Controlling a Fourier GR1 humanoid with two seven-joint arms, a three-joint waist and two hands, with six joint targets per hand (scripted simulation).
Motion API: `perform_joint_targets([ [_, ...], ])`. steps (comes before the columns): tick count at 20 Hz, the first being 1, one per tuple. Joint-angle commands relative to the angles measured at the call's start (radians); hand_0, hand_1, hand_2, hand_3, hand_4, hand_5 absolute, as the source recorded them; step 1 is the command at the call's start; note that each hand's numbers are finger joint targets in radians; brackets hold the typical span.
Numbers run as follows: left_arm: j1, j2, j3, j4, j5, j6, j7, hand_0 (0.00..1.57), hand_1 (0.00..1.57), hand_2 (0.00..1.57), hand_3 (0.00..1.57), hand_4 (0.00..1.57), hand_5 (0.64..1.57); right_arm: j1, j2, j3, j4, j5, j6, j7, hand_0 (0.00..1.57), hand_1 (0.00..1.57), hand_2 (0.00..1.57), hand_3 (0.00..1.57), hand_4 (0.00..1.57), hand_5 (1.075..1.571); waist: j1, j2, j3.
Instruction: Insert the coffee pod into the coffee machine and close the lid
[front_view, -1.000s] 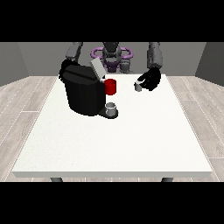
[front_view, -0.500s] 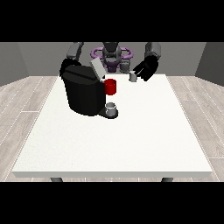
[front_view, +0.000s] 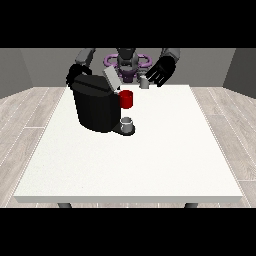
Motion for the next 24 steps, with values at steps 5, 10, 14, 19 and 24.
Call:
perform_joint_targets([
  [5, -0.141, 0.062, 0.059, 0.019, 0.015, -0.003, 0.005, 1.28, 1.28, 1.33, 1.27, 0.48, 1.571, -0.1, 0.003, -0.004, -0.056, -0.002, -0.023, 0.044, 0.0, 0.0, 0.0, 0.0, 0.55, 1.571, -0.06, 0.116, 0.0001],
  [10, -0.139, 0.035, 0.034, 0.012, -0.006, -0.014, 0.026, 1.28, 1.28, 1.33, 1.26, 0.52, 1.571, -0.065, -0.048, -0.036, -0.032, -0.009, -0.002, 0.026, 0.0, 0.0, 0.0, 0.0, 0.46, 1.571, -0.055, 0.086, 0.0003],
  [14, -0.168, 0.042, 0.04, 0.014, -0.013, -0.009, 0.044, 1.26, 1.26, 1.3, 1.24, 0.49, 1.571, -0.042, -0.038, -0.046, -0.015, -0.028, 0.009, -0.058, 0.0, 0.0, 0.0, 0.0, 0.52, 1.571, -0.069, 0.119, 0.0007],
  [19, -0.173, 0.052, 0.054, 0.057, -0.014, -0.008, 0.025, 1.29, 1.29, 1.32, 1.22, 0.5, 1.571, -0.051, -0.008, 0.007, -0.074, 0.006, -0.02, -0.004, 0.0, 0.0, 0.0, 0.0, 0.54, 1.571, -0.093, 0.142, 0.0002],
  [24, -0.167, -0.019, 0.015, 0.014, -0.031, -0.004, 0.037, 1.27, 1.27, 1.3, 1.22, 0.51, 1.571, -0.078, -0.033, -0.069, 0.01, -0.029, -0.02, -0.045, 0.0, 0.0, 0.0, 0.0, 0.51, 1.571, -0.027, 0.134, 0.0007],
])
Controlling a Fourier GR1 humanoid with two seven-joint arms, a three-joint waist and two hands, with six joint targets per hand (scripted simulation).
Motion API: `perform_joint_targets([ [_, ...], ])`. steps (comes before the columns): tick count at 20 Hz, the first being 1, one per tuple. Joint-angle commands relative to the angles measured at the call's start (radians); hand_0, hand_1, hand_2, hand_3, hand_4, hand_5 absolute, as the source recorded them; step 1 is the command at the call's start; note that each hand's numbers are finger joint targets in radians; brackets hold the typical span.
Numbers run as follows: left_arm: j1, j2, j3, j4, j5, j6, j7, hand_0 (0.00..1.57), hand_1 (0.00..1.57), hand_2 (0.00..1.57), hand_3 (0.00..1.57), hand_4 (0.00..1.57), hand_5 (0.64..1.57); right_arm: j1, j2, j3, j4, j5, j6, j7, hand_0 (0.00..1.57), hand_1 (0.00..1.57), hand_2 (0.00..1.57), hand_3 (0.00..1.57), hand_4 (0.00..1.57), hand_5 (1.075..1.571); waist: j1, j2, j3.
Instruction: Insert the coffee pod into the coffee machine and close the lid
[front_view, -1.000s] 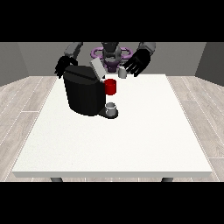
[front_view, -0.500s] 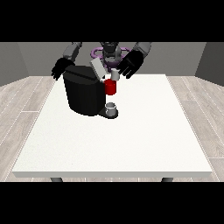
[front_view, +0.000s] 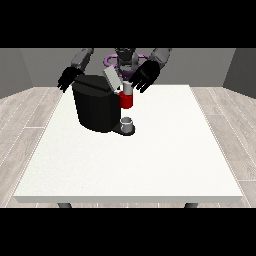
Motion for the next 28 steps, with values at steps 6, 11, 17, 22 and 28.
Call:
perform_joint_targets([
  [6, 0.018, -0.024, -0.01, -0.002, -0.011, -0.001, -0.02, 1.18, 1.18, 1.25, 1.18, 0.49, 1.571, 0.049, -0.027, -0.026, 0.013, -0.031, 0.047, -0.044, 0.0, 0.0, 0.0, 0.0, 0.53, 1.571, 0.009, -0.013, 0.0004],
  [11, -0.025, -0.026, -0.001, 0.015, -0.026, 0.035, -0.005, 1.19, 1.19, 1.27, 1.2, 0.51, 1.571, -0.022, -0.015, -0.024, -0.006, -0.026, 0.017, -0.014, 0.0, 0.0, 0.0, 0.0, 0.44, 1.571, -0.013, 0.048, 0.0001],
  [17, 0.027, -0.067, -0.025, 0.026, -0.037, 0.006, 0.007, 1.19, 1.19, 1.25, 1.18, 0.49, 1.571, 0.048, 0.014, -0.004, 0.004, -0.009, -0.005, -0.02, 0.0, 0.0, 0.0, 0.0, 0.44, 1.571, 0.012, -0.022, 0.0001],
  [22, -0.015, -0.03, -0.012, 0.013, -0.034, -0.019, -0.005, 1.23, 1.23, 1.27, 1.18, 0.48, 1.571, 0.004, -0.024, -0.05, 0.041, -0.03, 0.016, -0.059, 0.0, 0.0, 0.0, 0.0, 0.43, 1.571, 0.029, 0.03, 0.0004],
  [28, 0.002, -0.033, 0.002, 0.043, -0.039, 0.015, -0.01, 1.2, 1.2, 1.23, 1.09, 0.46, 1.571, 0.008, -0.033, -0.034, -0.018, -0.029, 0.02, -0.003, 0.0, 0.0, 0.0, 0.0, 0.38, 1.571, -0.016, 0.038, 0.0002],
])
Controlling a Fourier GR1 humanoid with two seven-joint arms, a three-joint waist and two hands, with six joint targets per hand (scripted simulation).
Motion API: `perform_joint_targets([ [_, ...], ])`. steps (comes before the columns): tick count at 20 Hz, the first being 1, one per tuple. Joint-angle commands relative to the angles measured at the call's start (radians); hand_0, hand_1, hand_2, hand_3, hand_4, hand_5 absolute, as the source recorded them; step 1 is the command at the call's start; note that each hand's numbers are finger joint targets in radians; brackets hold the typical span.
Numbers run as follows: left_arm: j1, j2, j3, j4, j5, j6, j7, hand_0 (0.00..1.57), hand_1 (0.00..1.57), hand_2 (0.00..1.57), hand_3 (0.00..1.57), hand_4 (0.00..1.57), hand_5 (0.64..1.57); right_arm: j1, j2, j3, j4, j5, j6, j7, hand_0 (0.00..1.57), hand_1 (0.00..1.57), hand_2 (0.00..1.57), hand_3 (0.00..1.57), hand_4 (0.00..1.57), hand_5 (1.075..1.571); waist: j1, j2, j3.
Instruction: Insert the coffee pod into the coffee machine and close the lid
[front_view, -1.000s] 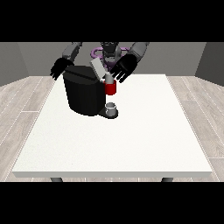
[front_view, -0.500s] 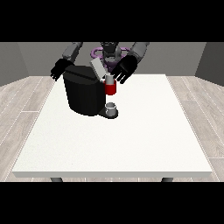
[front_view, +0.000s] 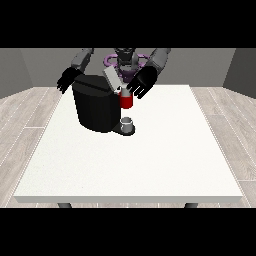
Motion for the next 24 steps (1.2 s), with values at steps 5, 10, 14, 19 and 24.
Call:
perform_joint_targets([
  [5, 0.014, -0.017, -0.017, 0.007, -0.033, 0.031, 0.011, 1.12, 1.12, 1.16, 0.99, 0.44, 1.571, -0.005, -0.02, -0.018, -0.007, -0.015, 0.015, -0.006, 0.0, 0.0, 0.0, 0.0, 0.44, 1.571, -0.007, -0.001, -0.0015],
  [10, 0.042, -0.025, -0.037, -0.004, -0.042, 0.008, -0.032, 1.05, 1.05, 1.12, 0.95, 0.37, 1.571, 0.014, 0.007, -0.008, 0.016, -0.001, -0.013, -0.026, 0.0, 0.0, 0.0, 0.0, 0.46, 1.571, 0.034, -0.019, -0.0016],
  [14, -0.024, 0.008, -0.031, -0.03, -0.047, -0.008, -0.028, 1.06, 1.06, 1.12, 0.95, 0.36, 1.571, -0.03, -0.021, -0.045, 0.069, -0.015, 0.005, -0.067, 0.0, 0.0, 0.0, 0.0, 0.46, 1.571, 0.052, 0.021, -0.0011],
  [19, -0.018, 0.047, -0.041, 0.018, -0.066, -0.064, -0.049, 0.0, 0.0, 0.38, 0.11, 0.0, 1.571, 0.023, -0.007, 0.009, -0.001, 0.0, 0.021, -0.045, 0.0, 0.0, 0.0, 0.0, 0.44, 1.571, -0.018, 0.011, -0.0014],
  [24, 0.03, 0.003, -0.077, 0.003, -0.095, -0.06, -0.048, 0.0, 0.0, 0.0, 0.0, 0.0, 1.571, 0.035, -0.002, 0.001, 0.041, 0.008, 0.005, -0.049, 0.0, 0.0, 0.0, 0.0, 0.34, 1.571, 0.032, -0.024, -0.0013],
])
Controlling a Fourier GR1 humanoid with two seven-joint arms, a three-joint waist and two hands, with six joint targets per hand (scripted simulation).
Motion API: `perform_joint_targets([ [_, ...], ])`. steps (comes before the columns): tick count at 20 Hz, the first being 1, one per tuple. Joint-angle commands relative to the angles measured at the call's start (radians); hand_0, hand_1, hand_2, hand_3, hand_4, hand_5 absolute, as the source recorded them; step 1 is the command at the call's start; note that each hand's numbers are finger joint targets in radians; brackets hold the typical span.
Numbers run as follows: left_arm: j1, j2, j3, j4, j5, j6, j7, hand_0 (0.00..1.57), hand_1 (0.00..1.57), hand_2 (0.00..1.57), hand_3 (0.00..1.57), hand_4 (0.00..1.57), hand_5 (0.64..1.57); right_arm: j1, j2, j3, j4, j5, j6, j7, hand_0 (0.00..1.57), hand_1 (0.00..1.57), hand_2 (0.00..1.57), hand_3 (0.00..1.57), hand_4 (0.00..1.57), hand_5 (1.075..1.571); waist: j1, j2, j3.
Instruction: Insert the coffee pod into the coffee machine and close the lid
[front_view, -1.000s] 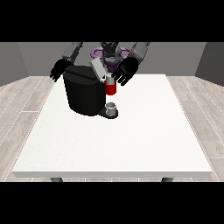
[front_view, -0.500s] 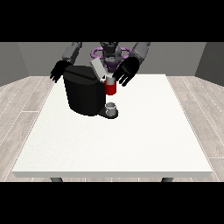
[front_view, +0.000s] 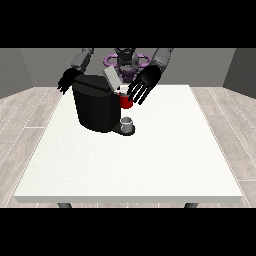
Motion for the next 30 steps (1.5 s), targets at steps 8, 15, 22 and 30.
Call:
perform_joint_targets([
  [8, 0.004, -0.024, -0.007, -0.016, -0.02, -0.029, 0.028, 0.0, 0.0, 0.0, 0.0, 0.0, 1.571, 0.018, -0.007, -0.043, 0.054, -0.028, 0.011, -0.069, 0.0, 0.0, 0.0, 0.0, 0.36, 1.571, 0.029, -0.036, -0.0013],
  [15, 0.104, -0.046, -0.01, -0.025, -0.025, -0.019, 0.015, 0.0, 0.0, 0.0, 0.0, 0.0, 1.571, 0.121, 0.003, 0.003, 0.006, -0.023, 0.018, -0.021, 0.0, 0.0, 0.0, 0.0, 0.43, 1.571, 0.051, -0.155, -0.0018],
  [22, 0.227, -0.2, 0.142, -0.041, 0.17, 0.013, 0.035, 0.0, 0.0, 0.0, 0.0, 0.0, 1.571, 0.205, -0.011, -0.038, 0.024, -0.061, 0.046, -0.066, 0.0, 0.0, 0.0, 0.0, 0.45, 1.571, 0.129, -0.3, -0.0021],
  [30, 0.403, -0.332, 0.248, -0.055, 0.351, -0.017, -0.058, 0.0, 0.0, 0.0, 0.0, 0.0, 1.571, 0.185, -0.057, 0.004, -0.043, -0.034, 0.078, 0.028, 0.0, 0.0, 0.0, 0.0, 0.37, 1.571, 0.249, -0.445, -0.0027],
])
